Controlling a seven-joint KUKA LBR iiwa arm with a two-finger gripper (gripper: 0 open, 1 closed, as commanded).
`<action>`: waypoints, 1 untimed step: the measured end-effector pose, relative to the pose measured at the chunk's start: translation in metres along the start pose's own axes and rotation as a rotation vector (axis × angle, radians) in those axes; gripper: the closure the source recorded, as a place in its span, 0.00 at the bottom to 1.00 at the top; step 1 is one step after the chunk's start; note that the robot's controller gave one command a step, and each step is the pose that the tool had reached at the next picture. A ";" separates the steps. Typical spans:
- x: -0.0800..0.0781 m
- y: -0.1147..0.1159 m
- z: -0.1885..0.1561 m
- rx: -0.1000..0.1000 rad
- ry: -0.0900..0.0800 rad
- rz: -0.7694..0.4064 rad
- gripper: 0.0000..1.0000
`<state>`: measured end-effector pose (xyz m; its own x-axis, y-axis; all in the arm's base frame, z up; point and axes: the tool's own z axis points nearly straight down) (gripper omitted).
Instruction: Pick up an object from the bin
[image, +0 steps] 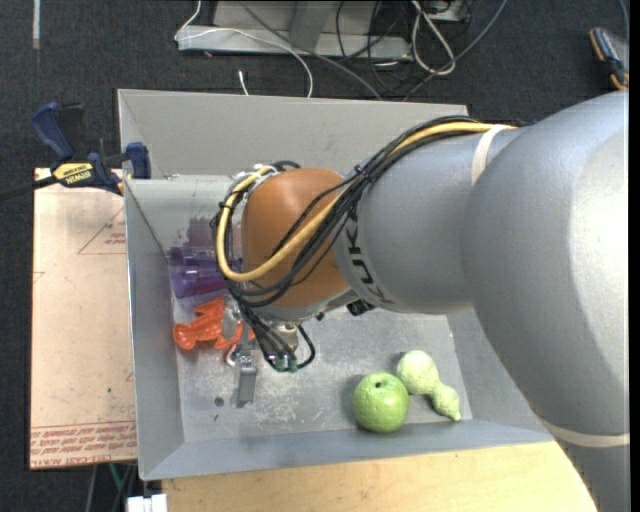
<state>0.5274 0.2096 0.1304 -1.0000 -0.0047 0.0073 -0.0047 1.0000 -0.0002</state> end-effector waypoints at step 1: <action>-0.002 -0.001 -0.005 -0.001 -0.007 0.005 0.00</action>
Offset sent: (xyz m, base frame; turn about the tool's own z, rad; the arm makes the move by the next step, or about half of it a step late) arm 0.0529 -0.0424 -0.0604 -0.2269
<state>0.5297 0.2083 0.1351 -1.0000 0.0006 0.0003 0.0006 1.0000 0.0011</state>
